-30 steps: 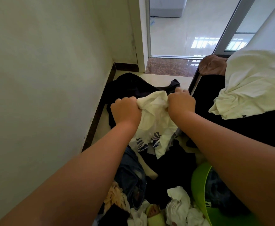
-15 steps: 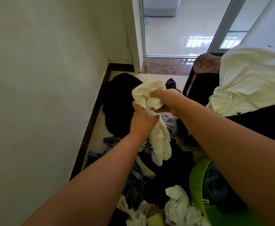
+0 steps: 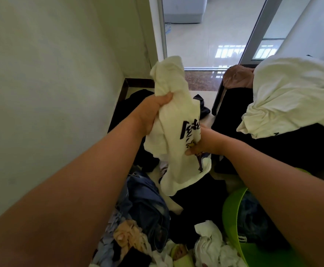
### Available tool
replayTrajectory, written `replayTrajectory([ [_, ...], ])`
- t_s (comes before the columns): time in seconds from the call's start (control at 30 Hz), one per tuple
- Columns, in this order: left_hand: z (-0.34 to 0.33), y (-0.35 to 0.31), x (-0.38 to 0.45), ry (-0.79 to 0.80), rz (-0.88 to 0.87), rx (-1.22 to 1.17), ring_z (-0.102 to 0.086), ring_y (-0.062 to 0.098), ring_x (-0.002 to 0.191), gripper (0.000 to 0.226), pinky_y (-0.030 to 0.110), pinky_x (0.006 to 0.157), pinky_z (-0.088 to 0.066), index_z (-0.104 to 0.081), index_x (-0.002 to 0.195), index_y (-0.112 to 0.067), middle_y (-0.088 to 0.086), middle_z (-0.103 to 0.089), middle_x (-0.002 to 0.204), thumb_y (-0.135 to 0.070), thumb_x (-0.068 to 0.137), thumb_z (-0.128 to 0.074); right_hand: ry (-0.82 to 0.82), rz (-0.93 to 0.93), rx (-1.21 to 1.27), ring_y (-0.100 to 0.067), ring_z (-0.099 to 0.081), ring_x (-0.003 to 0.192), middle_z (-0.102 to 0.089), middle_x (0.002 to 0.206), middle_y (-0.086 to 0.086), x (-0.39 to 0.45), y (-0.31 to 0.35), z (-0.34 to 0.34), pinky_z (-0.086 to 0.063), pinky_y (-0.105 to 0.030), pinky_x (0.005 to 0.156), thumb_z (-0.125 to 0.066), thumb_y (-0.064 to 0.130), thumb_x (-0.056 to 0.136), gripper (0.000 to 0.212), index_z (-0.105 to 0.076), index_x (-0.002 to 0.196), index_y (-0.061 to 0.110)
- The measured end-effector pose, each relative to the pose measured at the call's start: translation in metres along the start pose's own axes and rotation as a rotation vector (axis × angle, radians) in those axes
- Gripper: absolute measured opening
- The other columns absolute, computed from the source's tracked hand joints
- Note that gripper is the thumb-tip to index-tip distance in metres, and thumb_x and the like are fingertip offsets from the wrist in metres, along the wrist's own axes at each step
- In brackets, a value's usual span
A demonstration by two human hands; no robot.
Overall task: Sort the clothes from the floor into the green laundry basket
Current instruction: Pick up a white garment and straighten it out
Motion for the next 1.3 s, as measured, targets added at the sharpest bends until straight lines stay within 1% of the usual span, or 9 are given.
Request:
replayTrajectory([
  [0.23,-0.006,-0.030,0.001,-0.085,-0.058,-0.217,-0.068,0.015,0.056,0.023,0.023,0.050,-0.054,-0.061,0.097,-0.009,0.004,-0.070,0.061,-0.022,0.102,-0.042,0.016,-0.058,0.659,-0.019,-0.065,0.104,-0.070,0.108,0.003,-0.013,0.000,-0.019,-0.048,-0.037,0.099,-0.077,0.021,0.079,0.037,-0.065,0.114,0.021],
  [0.33,0.021,-0.017,0.023,-0.349,0.075,-0.038,-0.065,0.022,0.082,0.032,0.033,0.069,-0.057,-0.060,0.110,-0.015,0.012,-0.068,0.097,-0.036,0.087,-0.066,-0.107,-0.151,0.731,-0.024,-0.070,0.092,-0.074,0.098,-0.003,-0.019,-0.013,-0.019,-0.053,-0.043,0.093,-0.082,0.030,0.074,0.033,-0.069,0.102,0.020],
  [0.43,0.045,-0.009,0.023,-0.684,-0.028,0.782,-0.050,0.030,0.121,0.079,0.042,0.092,-0.049,-0.033,0.143,-0.015,0.014,-0.042,0.142,-0.050,0.080,-0.066,-0.176,-0.183,0.635,-0.027,-0.068,0.086,-0.072,0.093,-0.008,-0.015,-0.017,-0.014,-0.056,-0.040,0.084,-0.080,0.037,0.074,0.037,-0.067,0.098,0.014],
  [0.53,0.008,0.012,0.017,-0.173,-0.411,1.155,-0.026,0.022,0.143,0.088,0.048,0.117,-0.024,-0.020,0.152,-0.024,0.004,-0.026,0.157,-0.056,0.082,-0.063,-0.166,-0.183,0.558,-0.021,-0.059,0.073,-0.064,0.081,-0.004,-0.012,-0.005,-0.013,-0.047,-0.027,0.065,-0.075,0.039,0.080,0.037,-0.063,0.099,0.009],
  [0.67,-0.026,0.081,0.005,0.255,-0.185,1.579,-0.015,0.023,0.148,0.127,0.057,0.119,-0.004,0.011,0.150,-0.037,0.001,-0.017,0.160,-0.062,0.062,-0.076,-0.118,-0.181,0.486,-0.022,-0.066,0.091,-0.071,0.097,0.001,-0.009,-0.003,-0.016,-0.054,-0.042,0.086,-0.071,0.063,0.055,0.062,-0.068,0.106,0.029],
  [0.83,-0.039,0.091,0.014,0.010,-0.285,1.513,-0.060,0.023,0.106,0.075,0.038,0.084,-0.049,-0.034,0.141,-0.026,0.000,-0.060,0.123,-0.036,0.077,-0.072,-0.020,-0.193,0.714,-0.027,-0.070,0.094,-0.073,0.102,-0.008,-0.028,-0.022,-0.009,-0.057,-0.042,0.088,-0.082,0.027,0.073,0.041,-0.067,0.110,0.016],
  [0.97,-0.045,0.087,0.026,-0.135,-0.228,1.493,-0.057,0.021,0.068,0.020,0.028,0.052,-0.038,-0.055,0.079,-0.018,0.001,-0.064,0.082,-0.035,0.076,-0.064,-0.344,-0.300,0.688,-0.025,-0.063,0.101,-0.063,0.119,-0.012,-0.046,-0.055,0.017,-0.054,-0.037,0.084,-0.072,0.043,0.082,0.053,-0.055,0.124,0.014],
  [1.17,-0.064,0.086,0.019,-0.161,0.147,0.478,-0.068,0.026,0.085,0.043,0.040,0.080,-0.057,-0.069,0.098,-0.011,0.007,-0.071,0.095,-0.022,0.061,-0.086,-0.199,-0.642,0.929,-0.034,-0.040,0.133,-0.036,0.150,-0.012,-0.078,-0.105,-0.010,-0.041,-0.042,0.090,-0.061,0.064,0.079,0.096,-0.025,0.150,0.009],
  [1.3,-0.129,0.090,0.010,0.035,0.362,0.127,-0.069,0.033,0.092,0.045,0.047,0.087,-0.054,-0.068,0.111,-0.009,0.014,-0.072,0.102,-0.027,0.071,-0.078,-0.152,-0.604,1.308,-0.032,-0.057,0.114,-0.062,0.124,-0.009,-0.092,-0.126,-0.011,-0.047,-0.047,0.095,-0.055,0.087,0.053,0.107,-0.053,0.130,0.014],
])
Point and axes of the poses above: each hand's wrist, its own x-axis towards the middle knuckle, its own z-axis out of the back of the hand, y = z × x, the point moved 5 cm from there along x, towards the middle knuckle
